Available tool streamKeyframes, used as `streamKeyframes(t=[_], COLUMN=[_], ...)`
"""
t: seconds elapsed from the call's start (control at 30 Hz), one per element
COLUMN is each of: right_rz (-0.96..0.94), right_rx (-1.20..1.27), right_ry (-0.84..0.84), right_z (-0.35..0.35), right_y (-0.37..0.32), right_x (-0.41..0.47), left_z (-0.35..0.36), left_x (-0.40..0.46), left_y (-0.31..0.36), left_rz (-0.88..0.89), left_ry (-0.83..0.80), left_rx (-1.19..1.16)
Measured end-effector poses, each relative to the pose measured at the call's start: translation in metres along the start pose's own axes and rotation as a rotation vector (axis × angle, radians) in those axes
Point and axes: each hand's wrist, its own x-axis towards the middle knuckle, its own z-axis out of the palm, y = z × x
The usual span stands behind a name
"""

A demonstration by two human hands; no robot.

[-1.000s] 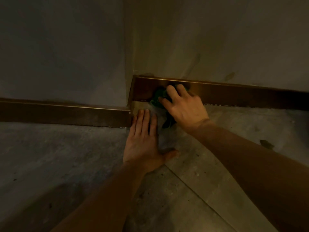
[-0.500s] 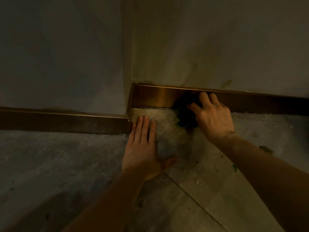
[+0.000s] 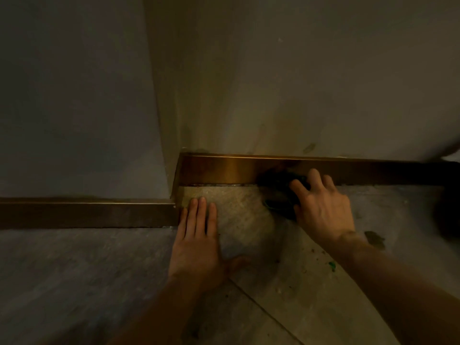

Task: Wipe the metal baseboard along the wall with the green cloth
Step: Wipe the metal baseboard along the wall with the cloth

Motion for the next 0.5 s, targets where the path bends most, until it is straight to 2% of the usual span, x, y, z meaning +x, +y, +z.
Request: streamKeyframes(t=[0.13, 0.27, 0.5], right_rz=[0.024, 0.065, 0.145], right_rx=[0.043, 0.133, 0.367], right_ry=[-0.003, -0.003, 0.053], right_z=[-0.006, -0.015, -0.042], right_y=[-0.001, -0.008, -0.036], right_x=[-0.015, -0.029, -0.05], left_z=[-0.008, -0.018, -0.044], left_x=[-0.002, -0.015, -0.025], left_y=[-0.001, 0.005, 0.019], left_rz=[0.021, 0.116, 0.134], left_ry=[0.001, -0.004, 0.001], left_rx=[-0.061, -0.101, -0.174])
